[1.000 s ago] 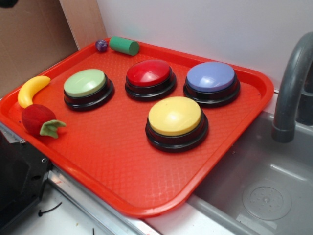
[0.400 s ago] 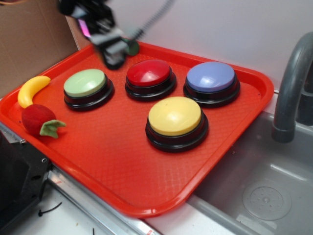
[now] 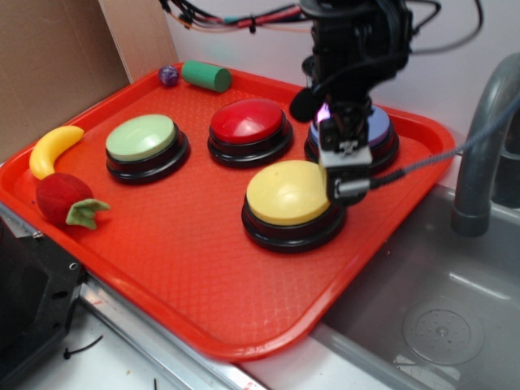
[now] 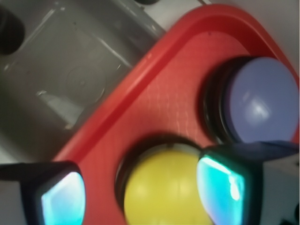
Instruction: Push the yellow button.
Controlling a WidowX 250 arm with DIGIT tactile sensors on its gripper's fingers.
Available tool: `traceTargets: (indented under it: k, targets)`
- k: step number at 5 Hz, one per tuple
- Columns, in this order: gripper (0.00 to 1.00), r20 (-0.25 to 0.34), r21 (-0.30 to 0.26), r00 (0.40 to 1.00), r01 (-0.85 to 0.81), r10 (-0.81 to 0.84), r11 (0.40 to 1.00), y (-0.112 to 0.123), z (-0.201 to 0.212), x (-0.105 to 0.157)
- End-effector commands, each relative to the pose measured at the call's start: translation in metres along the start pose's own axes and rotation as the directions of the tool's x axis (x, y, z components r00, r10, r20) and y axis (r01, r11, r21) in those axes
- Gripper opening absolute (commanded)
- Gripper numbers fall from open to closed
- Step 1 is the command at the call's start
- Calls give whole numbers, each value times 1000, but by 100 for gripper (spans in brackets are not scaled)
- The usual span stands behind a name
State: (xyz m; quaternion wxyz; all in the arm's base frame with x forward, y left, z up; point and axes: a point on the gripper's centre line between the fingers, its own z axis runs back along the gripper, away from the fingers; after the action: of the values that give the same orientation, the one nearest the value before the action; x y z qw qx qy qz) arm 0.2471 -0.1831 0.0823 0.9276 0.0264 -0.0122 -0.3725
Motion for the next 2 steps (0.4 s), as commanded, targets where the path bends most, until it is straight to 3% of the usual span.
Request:
traceTargets:
  k: [1, 2]
  targets:
    - [100, 37, -23, 997, -61, 61, 998, -6, -10, -41]
    - [100, 54, -25, 992, -113, 115, 993, 4, -4, -54]
